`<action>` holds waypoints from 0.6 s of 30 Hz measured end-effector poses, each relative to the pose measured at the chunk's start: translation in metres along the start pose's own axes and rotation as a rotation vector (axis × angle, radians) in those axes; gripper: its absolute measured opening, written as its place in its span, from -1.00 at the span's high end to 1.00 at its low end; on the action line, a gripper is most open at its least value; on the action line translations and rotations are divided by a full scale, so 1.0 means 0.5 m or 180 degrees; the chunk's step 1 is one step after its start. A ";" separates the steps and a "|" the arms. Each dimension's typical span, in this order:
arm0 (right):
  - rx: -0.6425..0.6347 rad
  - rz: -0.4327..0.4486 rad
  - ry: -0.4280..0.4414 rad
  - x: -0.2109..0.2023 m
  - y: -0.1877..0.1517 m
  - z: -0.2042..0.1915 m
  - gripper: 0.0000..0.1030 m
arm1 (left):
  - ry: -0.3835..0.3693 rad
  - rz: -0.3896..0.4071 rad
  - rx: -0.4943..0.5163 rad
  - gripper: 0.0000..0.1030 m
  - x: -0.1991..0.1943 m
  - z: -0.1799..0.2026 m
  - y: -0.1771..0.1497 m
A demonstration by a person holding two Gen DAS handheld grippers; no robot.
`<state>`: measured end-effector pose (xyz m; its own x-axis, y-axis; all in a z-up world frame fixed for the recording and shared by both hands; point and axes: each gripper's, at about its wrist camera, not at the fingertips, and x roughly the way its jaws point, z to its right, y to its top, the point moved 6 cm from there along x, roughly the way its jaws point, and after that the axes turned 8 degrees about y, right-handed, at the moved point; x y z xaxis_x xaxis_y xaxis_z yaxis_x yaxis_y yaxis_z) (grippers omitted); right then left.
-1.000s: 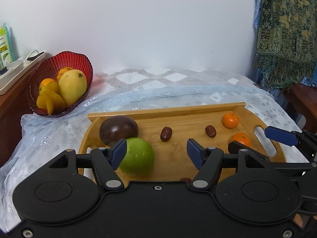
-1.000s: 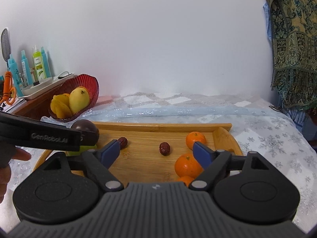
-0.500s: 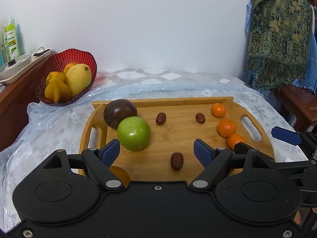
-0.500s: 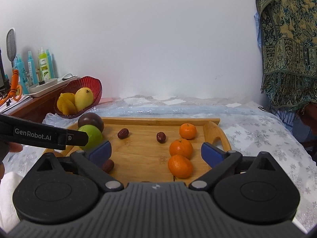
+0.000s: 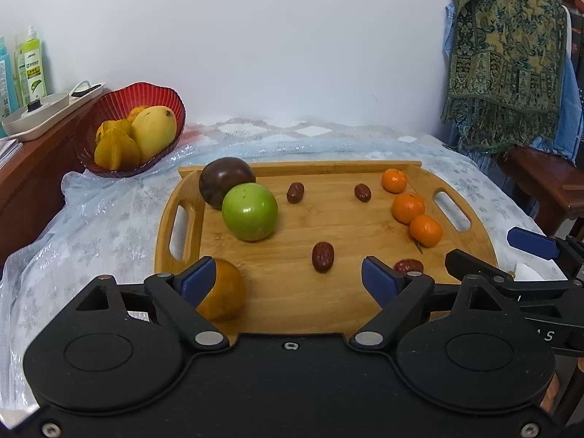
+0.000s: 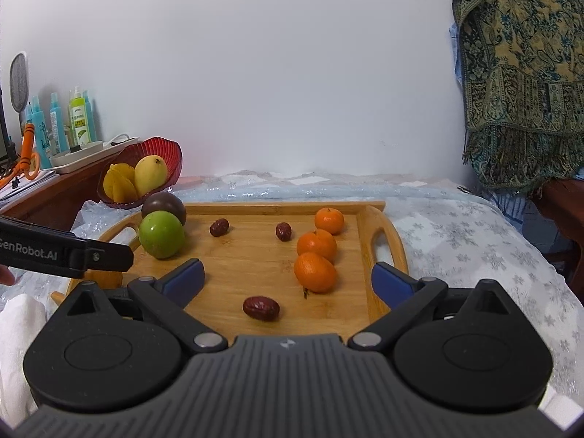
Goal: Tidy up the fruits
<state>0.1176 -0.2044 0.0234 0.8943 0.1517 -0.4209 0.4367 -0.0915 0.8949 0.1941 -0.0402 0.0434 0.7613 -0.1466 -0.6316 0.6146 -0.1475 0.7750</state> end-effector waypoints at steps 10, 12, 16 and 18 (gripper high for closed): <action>-0.0034 0.0048 -0.0046 -0.041 -0.033 -0.015 -1.00 | 0.0029 0.0025 -0.0071 -0.70 -0.029 -0.015 -0.037; -0.0032 0.0037 -0.0070 -0.047 -0.042 -0.018 -1.00 | 0.0010 0.0026 -0.0076 -0.70 -0.033 -0.016 -0.046; -0.0052 0.0033 -0.0113 -0.055 -0.054 -0.026 -1.00 | 0.0020 0.0013 -0.0026 -0.71 -0.034 -0.015 -0.066; -0.0041 0.0026 -0.0124 -0.059 -0.061 -0.030 -1.00 | 0.0030 0.0005 -0.0017 -0.71 -0.035 -0.015 -0.076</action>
<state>0.0765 -0.1912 0.0105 0.9010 0.1126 -0.4189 0.4284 -0.0800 0.9000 0.1592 -0.0246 0.0253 0.7643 -0.1376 -0.6301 0.6143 -0.1420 0.7762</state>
